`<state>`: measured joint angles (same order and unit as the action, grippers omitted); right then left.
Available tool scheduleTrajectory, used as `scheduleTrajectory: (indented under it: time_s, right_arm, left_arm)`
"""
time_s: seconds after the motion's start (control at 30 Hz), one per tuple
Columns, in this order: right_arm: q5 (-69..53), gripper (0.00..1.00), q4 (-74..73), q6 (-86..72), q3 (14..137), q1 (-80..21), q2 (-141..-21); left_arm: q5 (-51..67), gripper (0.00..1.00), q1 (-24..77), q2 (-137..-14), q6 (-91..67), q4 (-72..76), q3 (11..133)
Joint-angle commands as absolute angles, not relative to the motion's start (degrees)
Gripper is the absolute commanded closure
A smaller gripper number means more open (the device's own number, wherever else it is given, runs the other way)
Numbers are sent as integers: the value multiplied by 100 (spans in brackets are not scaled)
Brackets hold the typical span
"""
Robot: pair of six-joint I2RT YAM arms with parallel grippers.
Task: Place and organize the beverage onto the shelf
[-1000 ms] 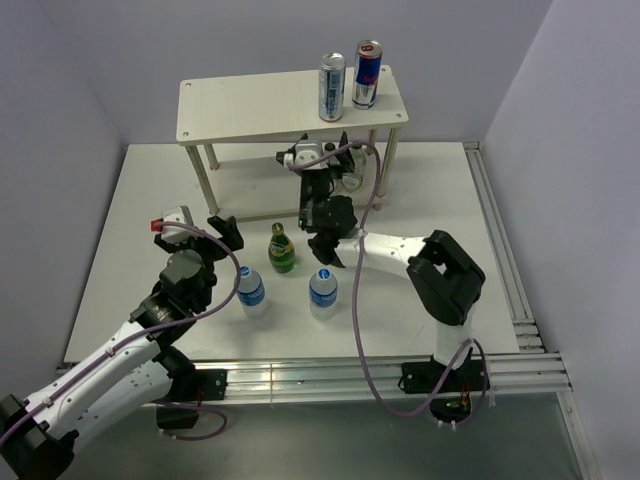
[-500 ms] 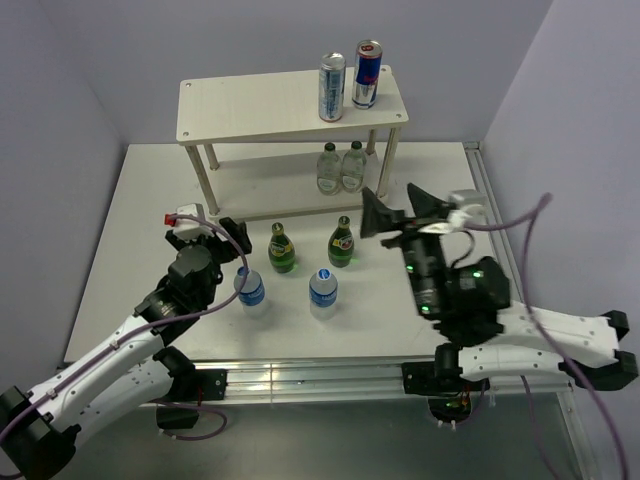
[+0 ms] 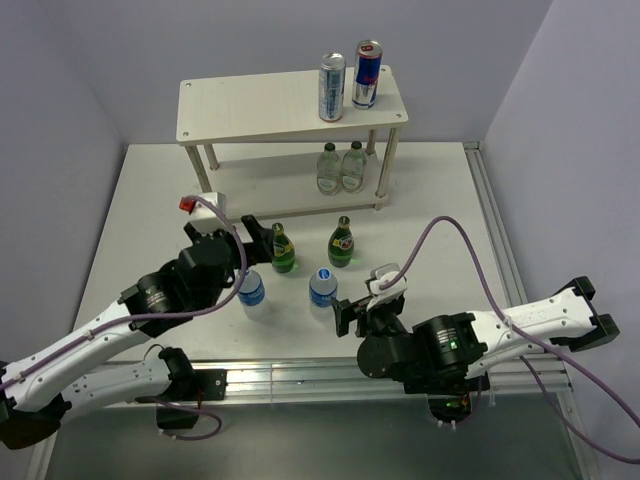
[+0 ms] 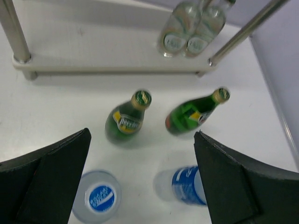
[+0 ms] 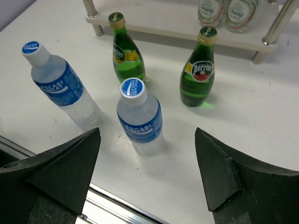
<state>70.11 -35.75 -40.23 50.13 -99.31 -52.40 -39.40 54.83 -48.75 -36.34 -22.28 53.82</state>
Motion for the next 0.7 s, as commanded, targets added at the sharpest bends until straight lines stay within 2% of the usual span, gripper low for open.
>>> scheduleTrajectory:
  time_s: [0.0,0.27,0.67]
  right_arm:
    - [7435,11,-4552,-5492,5002,-10098,-5097]
    - [7365,9,-4544,-5642,4659,-10160,-5124]
    - [6181,4,-3086,-5168,3841,-9581,-5307]
  left_arm:
    - [-4893,1,6167,-4790,-4839,-3725,5450]
    - [-5467,1,6951,-5062,-6388,-5501,5642]
    - [-5229,1,7066,-5316,-6591,-4351,4571]
